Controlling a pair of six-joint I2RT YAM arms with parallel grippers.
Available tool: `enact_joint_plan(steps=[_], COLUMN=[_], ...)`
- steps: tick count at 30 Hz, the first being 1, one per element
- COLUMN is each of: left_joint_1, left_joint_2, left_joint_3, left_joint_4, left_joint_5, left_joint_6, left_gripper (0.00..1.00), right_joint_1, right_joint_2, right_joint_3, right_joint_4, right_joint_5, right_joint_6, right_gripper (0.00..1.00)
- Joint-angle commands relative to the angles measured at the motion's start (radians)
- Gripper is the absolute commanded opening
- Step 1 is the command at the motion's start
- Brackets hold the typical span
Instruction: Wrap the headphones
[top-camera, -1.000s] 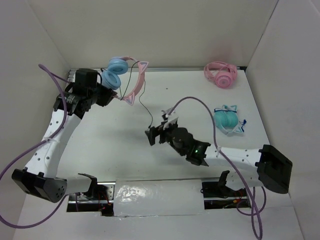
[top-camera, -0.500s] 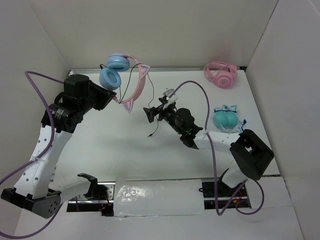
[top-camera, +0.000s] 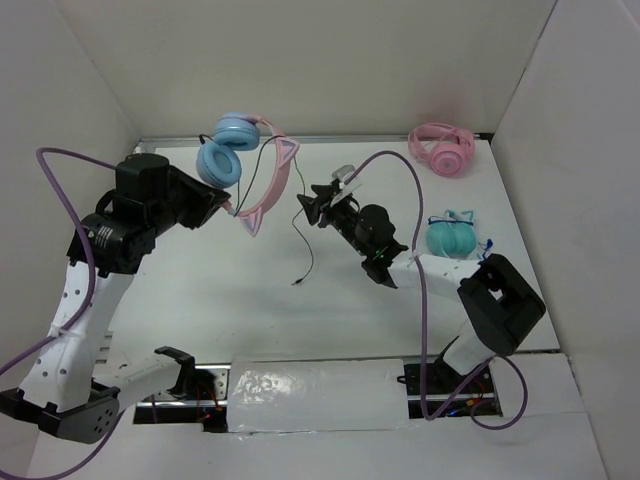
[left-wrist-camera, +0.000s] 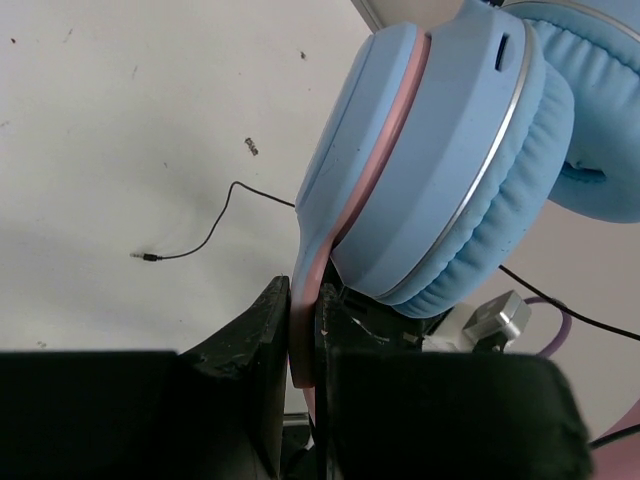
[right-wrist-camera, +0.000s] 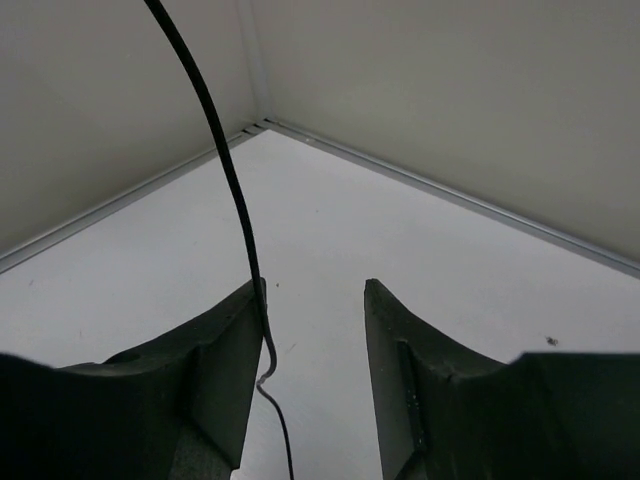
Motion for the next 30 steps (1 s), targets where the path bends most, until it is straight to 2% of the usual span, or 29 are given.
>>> enact_joint_plan(steps=[1, 3, 6, 8, 9, 10, 11, 12, 16, 17, 21, 24, 26, 30], left_joint_1=[-0.005, -0.005, -0.007, -0.007, -0.007, -0.007, -0.007, -0.007, -0.007, -0.007, -0.007, -0.007, -0.005, -0.007], left_joint_2=[0.000, 0.010, 0.002, -0.006, -0.015, -0.022, -0.023, -0.018, 0.017, 0.031, 0.071, 0.112, 0.154, 0.203], left_joint_3=[0.077, 0.087, 0.079, 0.073, 0.073, 0.078, 0.082, 0.094, 0.153, 0.160, 0.186, 0.226, 0.269, 0.305], left_joint_4=[0.067, 0.061, 0.058, 0.061, 0.059, 0.042, 0.042, 0.027, -0.060, -0.059, -0.065, -0.103, -0.134, -0.177], left_joint_5=[0.057, 0.069, 0.068, 0.060, 0.057, 0.039, 0.039, 0.030, -0.024, -0.021, -0.006, -0.036, -0.052, -0.087], left_joint_6=[0.019, 0.019, 0.010, 0.008, 0.007, -0.004, -0.004, -0.012, -0.074, -0.079, -0.108, -0.145, -0.168, -0.212], left_gripper=[0.00, 0.00, 0.00, 0.00, 0.00, 0.00, 0.00, 0.00, 0.00, 0.00, 0.00, 0.00, 0.00, 0.00], right_joint_1=[-0.007, -0.007, -0.012, -0.018, -0.023, -0.027, -0.027, -0.027, 0.000, 0.012, 0.081, 0.123, 0.143, 0.213], right_joint_2=[0.030, 0.064, 0.108, 0.136, 0.145, 0.154, 0.157, 0.159, 0.168, 0.174, 0.228, 0.266, 0.277, 0.282], right_joint_3=[0.063, 0.098, 0.145, 0.167, 0.168, 0.158, 0.149, 0.136, 0.054, 0.034, 0.055, 0.069, 0.063, 0.041], right_joint_4=[0.061, 0.053, 0.055, 0.050, 0.061, 0.085, 0.086, 0.096, 0.178, 0.182, 0.175, 0.171, 0.170, 0.146], right_joint_5=[-0.082, -0.093, -0.102, -0.108, -0.115, -0.127, -0.133, -0.142, -0.171, -0.168, -0.190, -0.202, -0.211, -0.276], right_joint_6=[-0.009, -0.009, -0.009, -0.009, 0.035, 0.065, 0.065, 0.089, 0.136, 0.137, 0.156, 0.159, 0.169, 0.165], right_gripper=[0.51, 0.58, 0.60, 0.53, 0.41, 0.32, 0.32, 0.25, 0.24, 0.19, 0.17, 0.12, 0.02, 0.00])
